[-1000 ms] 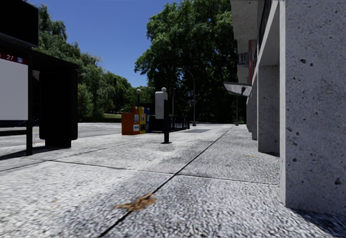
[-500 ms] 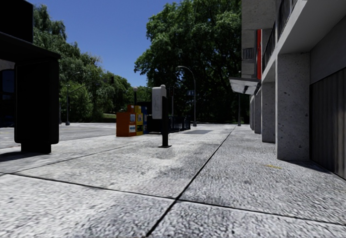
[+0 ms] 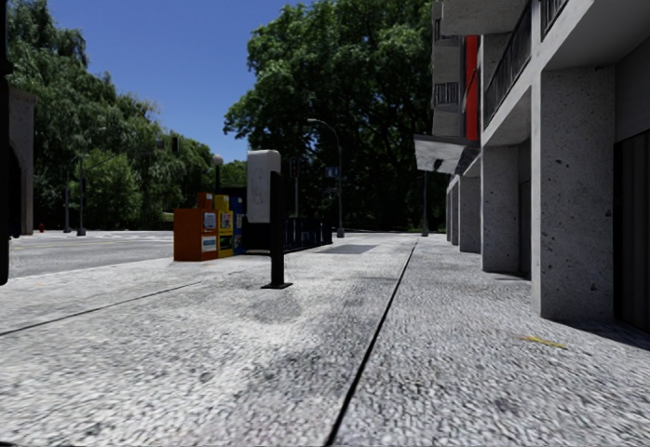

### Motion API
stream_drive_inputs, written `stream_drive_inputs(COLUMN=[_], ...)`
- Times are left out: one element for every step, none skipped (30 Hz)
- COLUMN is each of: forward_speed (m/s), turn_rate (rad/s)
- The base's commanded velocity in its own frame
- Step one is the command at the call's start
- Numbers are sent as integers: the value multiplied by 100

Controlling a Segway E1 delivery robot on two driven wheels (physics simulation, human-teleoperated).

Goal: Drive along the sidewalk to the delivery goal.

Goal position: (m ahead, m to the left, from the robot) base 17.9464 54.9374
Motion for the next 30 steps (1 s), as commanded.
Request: stream_drive_inputs(forward_speed=[180,180,180,180,180,180,180,180,180,180,180,180,180,180,180,180,180,180,180,180,180,180,180,180,180,180,180,180,180,180], turn_rate=[-33,-33,-33,-33,-33,-33,-33,-33,-33,-33,-33,-33,-33,-33,-33,-33,-33,-33,-33,-33,-33,-33,-29,-19,-13,-12,-12,-12,-12,-12])
